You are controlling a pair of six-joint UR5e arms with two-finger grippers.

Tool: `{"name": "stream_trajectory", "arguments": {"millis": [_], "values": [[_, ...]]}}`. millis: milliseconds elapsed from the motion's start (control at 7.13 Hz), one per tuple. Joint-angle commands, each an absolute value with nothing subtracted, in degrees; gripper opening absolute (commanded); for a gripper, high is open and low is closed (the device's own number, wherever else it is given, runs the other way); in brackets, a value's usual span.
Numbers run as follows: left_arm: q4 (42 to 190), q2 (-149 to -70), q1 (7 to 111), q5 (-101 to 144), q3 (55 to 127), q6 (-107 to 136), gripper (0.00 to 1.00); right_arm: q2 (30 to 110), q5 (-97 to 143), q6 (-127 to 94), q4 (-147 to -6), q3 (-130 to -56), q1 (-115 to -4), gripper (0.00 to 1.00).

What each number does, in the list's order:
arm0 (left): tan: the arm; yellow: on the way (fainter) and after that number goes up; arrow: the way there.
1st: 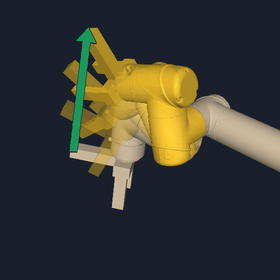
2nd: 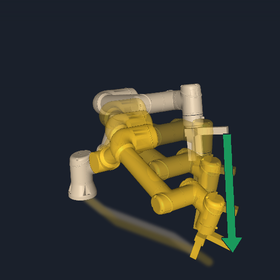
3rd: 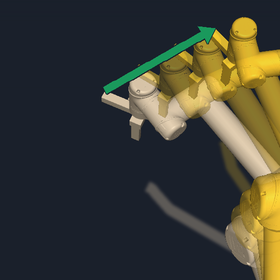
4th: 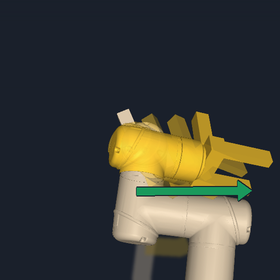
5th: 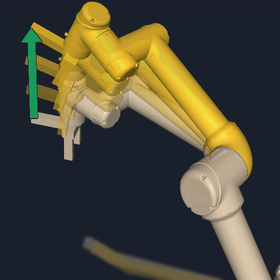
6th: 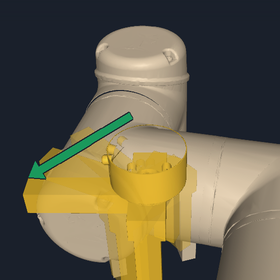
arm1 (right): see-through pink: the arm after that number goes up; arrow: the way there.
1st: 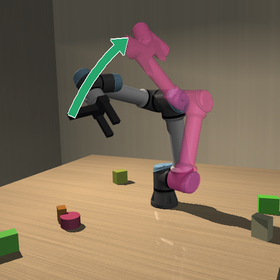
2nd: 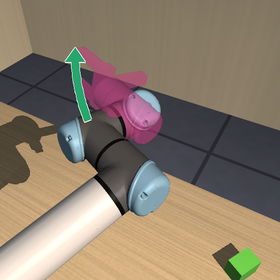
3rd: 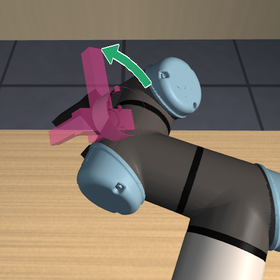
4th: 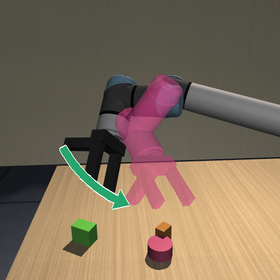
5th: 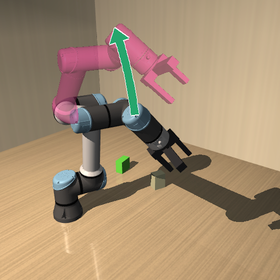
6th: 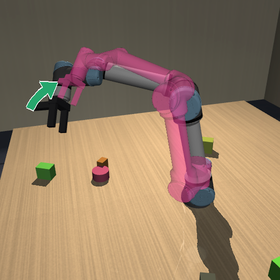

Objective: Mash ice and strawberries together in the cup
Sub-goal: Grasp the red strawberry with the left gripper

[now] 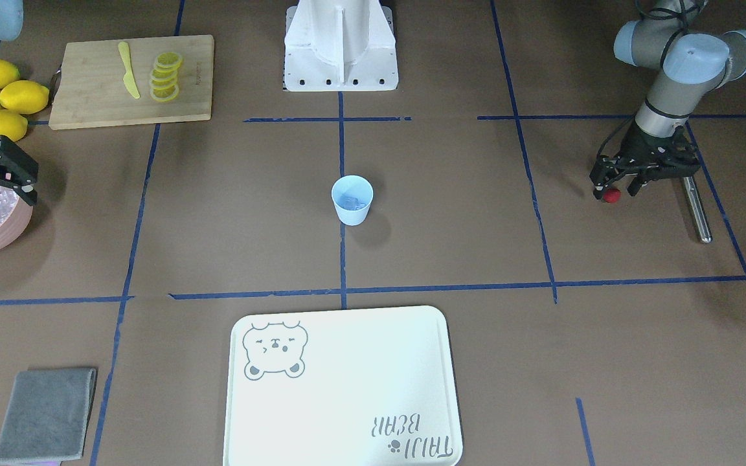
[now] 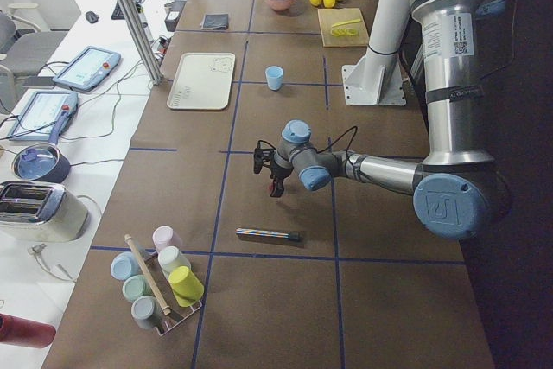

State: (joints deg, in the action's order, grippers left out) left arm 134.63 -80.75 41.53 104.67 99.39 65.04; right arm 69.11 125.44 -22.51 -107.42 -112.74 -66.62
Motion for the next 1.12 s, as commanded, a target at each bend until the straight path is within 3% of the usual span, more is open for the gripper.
{"name": "stream_trajectory", "arguments": {"millis": [0,561,701,981], "values": [[134.56,-80.77,41.48,104.68,99.32,65.04,0.65,69.17,125.51,-22.85,-107.49,-113.11,-66.62,0.99],[134.47,-80.95,41.48,104.85,99.32,64.60,0.64,69.35,126.74,-23.03,-107.49,-113.38,-66.62,0.99],[134.47,-80.95,41.48,104.85,99.32,64.60,0.57,69.35,126.74,-23.03,-107.49,-113.38,-66.62,0.99],[134.38,-80.86,41.57,104.85,99.32,64.60,0.25,69.35,126.74,-23.11,-107.49,-113.55,-66.62,0.99]]}}
